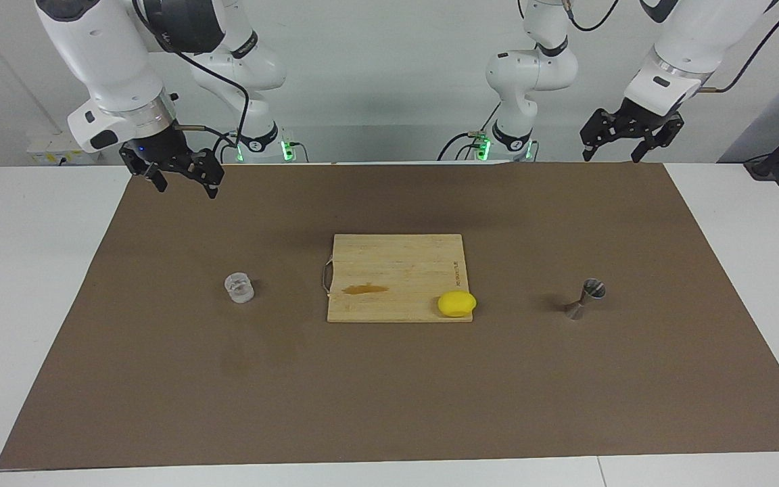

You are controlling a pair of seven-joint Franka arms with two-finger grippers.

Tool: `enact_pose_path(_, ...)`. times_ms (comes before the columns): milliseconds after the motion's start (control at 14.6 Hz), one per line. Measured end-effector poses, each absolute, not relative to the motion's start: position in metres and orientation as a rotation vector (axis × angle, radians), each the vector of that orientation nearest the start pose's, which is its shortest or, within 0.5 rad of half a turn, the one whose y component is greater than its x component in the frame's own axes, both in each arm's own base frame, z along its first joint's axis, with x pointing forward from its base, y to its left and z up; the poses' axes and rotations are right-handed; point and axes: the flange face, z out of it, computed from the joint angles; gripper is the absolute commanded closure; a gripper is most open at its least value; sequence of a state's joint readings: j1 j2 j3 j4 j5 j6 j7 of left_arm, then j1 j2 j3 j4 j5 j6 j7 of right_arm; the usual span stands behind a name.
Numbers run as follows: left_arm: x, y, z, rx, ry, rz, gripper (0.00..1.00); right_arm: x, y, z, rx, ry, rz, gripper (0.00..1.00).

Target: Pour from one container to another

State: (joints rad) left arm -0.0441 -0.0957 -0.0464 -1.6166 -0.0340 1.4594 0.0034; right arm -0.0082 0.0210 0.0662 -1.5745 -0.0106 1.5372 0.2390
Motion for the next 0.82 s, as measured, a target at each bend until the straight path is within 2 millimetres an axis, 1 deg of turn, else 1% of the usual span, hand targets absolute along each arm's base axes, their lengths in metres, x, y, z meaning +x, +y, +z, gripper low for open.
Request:
enact_pose_path(206,0.512,-0.052,0.642,-3.164,0.152,0.078,0.00,0.556,0.031,0.608,-3.145,0.285,0.089,0.00)
enact_pose_path(275,0.514,-0.051,0.637,-3.165,0.149,0.063,0.00,0.556,0.031,0.608,-3.145,0.285,0.089,0.00)
enact_pose_path(412,0.517,-0.044,0.616,-3.167,0.119,0.072,0.00,0.556,0.031,0.608,-3.145,0.285,0.089,0.00)
enact_pose_path(481,0.518,-0.033,0.601,-3.173,0.081,0.098,0.00,0.556,0.031,0.608,-3.145,0.285,0.089,0.00)
enact_pose_path(618,0.517,0.000,0.571,-3.215,-0.041,0.182,0.00,0.556,0.031,0.608,-3.145,0.285,0.089,0.00)
enact_pose_path(755,0.514,0.036,0.542,-3.272,-0.244,0.265,0.00,0.556,0.031,0.608,-3.145,0.285,0.089,0.00)
enact_pose_path(824,0.513,0.050,0.529,-3.297,-0.393,0.291,0.00,0.556,0.031,0.608,-3.145,0.285,0.089,0.00)
